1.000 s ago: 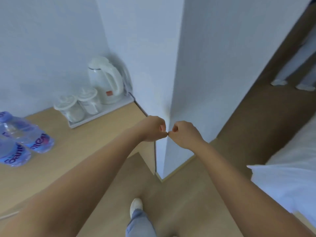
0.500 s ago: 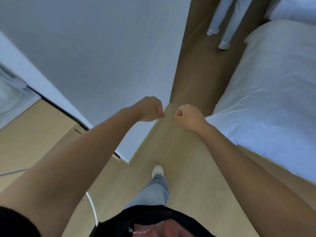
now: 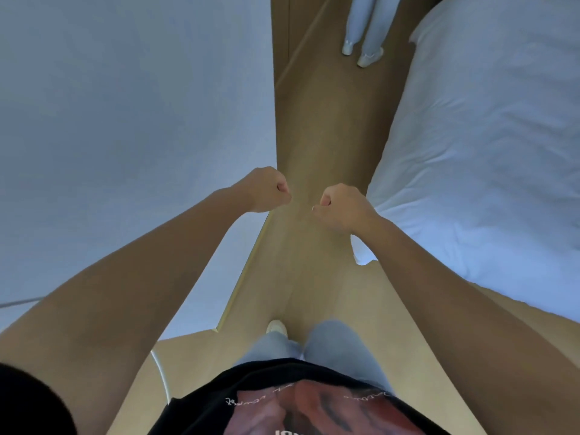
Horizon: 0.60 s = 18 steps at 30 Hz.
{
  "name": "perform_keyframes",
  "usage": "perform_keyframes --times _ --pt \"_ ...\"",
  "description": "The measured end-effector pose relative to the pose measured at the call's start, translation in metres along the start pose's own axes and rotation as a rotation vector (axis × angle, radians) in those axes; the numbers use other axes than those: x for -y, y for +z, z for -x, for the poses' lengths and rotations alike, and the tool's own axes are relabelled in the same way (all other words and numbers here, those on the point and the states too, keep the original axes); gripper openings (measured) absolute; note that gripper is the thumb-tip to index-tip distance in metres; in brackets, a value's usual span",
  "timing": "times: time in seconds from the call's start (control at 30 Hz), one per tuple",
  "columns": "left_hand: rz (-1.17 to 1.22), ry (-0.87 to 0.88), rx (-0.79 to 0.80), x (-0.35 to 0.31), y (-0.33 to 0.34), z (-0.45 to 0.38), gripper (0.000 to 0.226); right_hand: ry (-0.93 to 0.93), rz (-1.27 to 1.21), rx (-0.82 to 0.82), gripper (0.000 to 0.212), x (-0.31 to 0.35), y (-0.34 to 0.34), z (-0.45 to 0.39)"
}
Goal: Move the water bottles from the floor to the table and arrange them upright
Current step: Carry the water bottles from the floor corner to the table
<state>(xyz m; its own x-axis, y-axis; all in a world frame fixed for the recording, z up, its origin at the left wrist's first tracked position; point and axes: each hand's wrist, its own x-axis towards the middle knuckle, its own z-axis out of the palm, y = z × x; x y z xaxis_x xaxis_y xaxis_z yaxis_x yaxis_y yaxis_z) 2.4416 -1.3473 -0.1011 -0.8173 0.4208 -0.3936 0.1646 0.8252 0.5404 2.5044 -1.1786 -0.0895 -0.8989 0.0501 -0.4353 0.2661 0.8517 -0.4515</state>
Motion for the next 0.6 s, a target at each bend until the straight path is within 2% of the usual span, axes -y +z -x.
perform_keyframes --times 0.2,0.47,0.6 --pt "0.037 -0.039 0.014 -0.018 -0.012 -0.073 0.011 0.0 0.012 0.036 0.027 -0.021 -0.037 -0.066" --pt "0.072 -0.15 -0.03 -0.046 -0.036 -0.18 0.018 -0.076 0.095 0.095 0.029 -0.061 -0.109 -0.168" --pt "0.14 -0.209 -0.086 -0.056 -0.045 -0.221 0.012 -0.124 0.128 0.117 0.03 -0.073 -0.138 -0.216"
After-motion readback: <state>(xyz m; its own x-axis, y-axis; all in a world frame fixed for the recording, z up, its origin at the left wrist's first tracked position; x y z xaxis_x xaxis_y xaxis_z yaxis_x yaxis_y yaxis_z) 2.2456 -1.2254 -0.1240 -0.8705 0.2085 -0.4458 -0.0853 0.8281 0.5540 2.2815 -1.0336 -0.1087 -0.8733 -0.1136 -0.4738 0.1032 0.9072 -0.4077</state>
